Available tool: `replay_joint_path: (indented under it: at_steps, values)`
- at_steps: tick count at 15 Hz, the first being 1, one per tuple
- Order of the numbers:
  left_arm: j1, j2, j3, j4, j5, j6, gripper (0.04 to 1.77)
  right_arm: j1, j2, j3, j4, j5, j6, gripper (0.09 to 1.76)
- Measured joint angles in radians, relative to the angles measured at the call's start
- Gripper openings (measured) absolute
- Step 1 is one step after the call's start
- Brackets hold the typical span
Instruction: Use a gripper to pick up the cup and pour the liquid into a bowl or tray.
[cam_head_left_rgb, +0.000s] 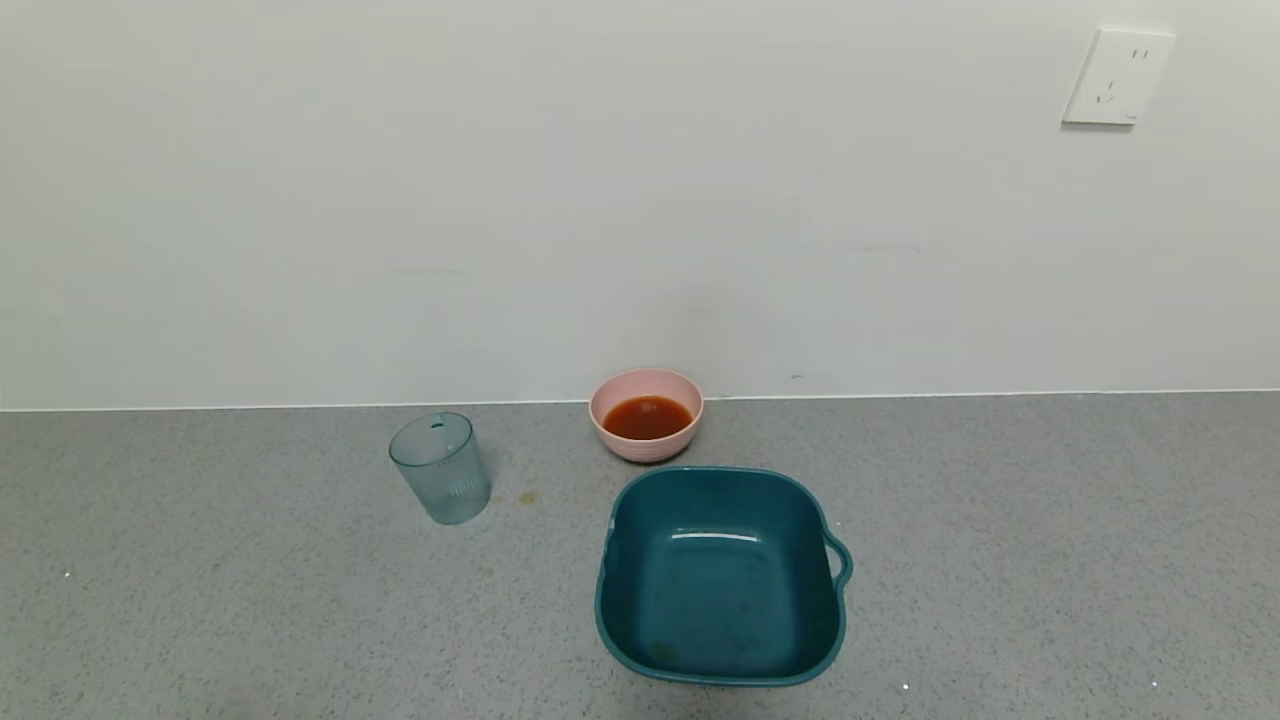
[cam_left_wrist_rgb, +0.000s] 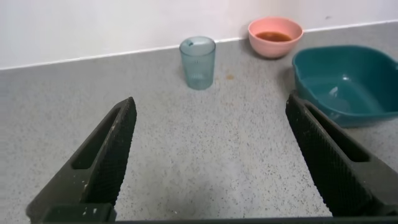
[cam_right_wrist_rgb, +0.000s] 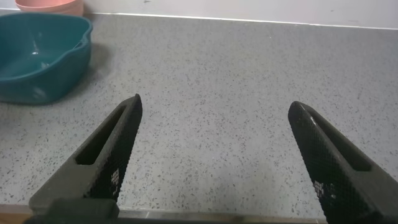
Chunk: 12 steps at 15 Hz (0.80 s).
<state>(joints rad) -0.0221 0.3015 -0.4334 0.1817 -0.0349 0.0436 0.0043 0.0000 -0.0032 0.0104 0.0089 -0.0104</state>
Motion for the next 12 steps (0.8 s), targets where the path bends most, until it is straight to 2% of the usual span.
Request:
replay_joint_path:
  at_steps: [2,6,10,12]
  values:
    - [0.009,-0.079,0.007,0.01,-0.001,0.008,1.72,0.0,0.0,0.0,0.0,0.0,0.0,1.71]
    - [0.017,-0.166,0.072,-0.04,-0.001,0.063,1.72,0.0,0.0,0.0,-0.001,0.0,0.0,1.71]
    - [0.017,-0.209,0.229,-0.206,-0.001,0.092,1.72,0.0,0.0,0.0,-0.001,0.0,0.0,1.71]
    - [0.017,-0.239,0.29,-0.224,-0.001,0.096,1.72,0.0,0.0,0.0,-0.001,0.0,0.0,1.71]
